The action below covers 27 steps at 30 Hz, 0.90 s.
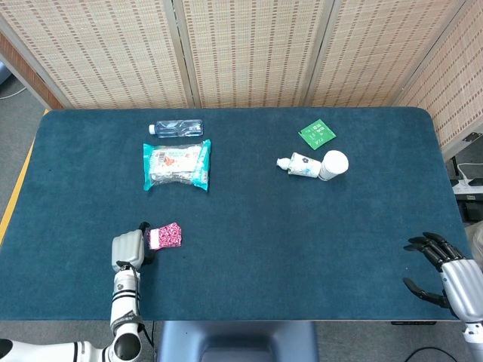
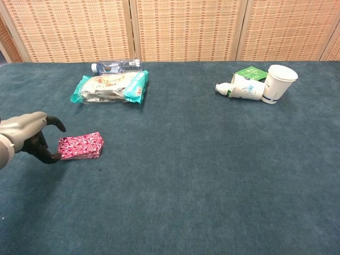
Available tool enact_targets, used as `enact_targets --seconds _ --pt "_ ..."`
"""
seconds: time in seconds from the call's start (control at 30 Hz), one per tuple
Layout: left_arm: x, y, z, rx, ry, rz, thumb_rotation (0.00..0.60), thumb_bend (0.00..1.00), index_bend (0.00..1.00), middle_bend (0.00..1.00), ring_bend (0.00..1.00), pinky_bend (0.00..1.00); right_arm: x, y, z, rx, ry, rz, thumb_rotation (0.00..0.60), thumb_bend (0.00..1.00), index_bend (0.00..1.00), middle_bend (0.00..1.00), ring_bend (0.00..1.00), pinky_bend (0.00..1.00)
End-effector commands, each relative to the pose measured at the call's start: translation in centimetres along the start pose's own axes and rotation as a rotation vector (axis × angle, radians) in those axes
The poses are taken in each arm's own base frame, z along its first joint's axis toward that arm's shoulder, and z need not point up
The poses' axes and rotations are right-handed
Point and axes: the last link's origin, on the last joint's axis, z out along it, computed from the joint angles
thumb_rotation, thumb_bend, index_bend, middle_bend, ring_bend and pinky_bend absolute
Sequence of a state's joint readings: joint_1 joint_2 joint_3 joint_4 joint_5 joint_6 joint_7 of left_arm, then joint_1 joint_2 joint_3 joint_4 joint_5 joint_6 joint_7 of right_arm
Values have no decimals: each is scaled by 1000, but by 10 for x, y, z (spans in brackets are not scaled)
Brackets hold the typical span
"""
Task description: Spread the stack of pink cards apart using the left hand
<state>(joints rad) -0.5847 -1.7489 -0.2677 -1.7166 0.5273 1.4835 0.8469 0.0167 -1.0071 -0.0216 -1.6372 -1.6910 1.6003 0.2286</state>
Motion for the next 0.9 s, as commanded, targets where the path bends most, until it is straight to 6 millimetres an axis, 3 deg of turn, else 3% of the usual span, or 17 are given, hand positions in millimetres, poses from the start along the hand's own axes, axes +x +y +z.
enact_targets --seconds 0.03,0.57,0.9 --pt "-4 4 -1 14 -4 4 600 370 191 1000 1000 1000 1 0 0 1 1 3 600 126 344 254 156 320" --pt "-18 32 -2 5 -6 -9 600 369 149 1000 1000 1000 2 0 0 4 1 15 600 126 344 254 156 320" --pt "-24 39 3 4 2 28 600 369 154 1000 1000 1000 4 0 0 8 7 24 600 126 344 254 156 320"
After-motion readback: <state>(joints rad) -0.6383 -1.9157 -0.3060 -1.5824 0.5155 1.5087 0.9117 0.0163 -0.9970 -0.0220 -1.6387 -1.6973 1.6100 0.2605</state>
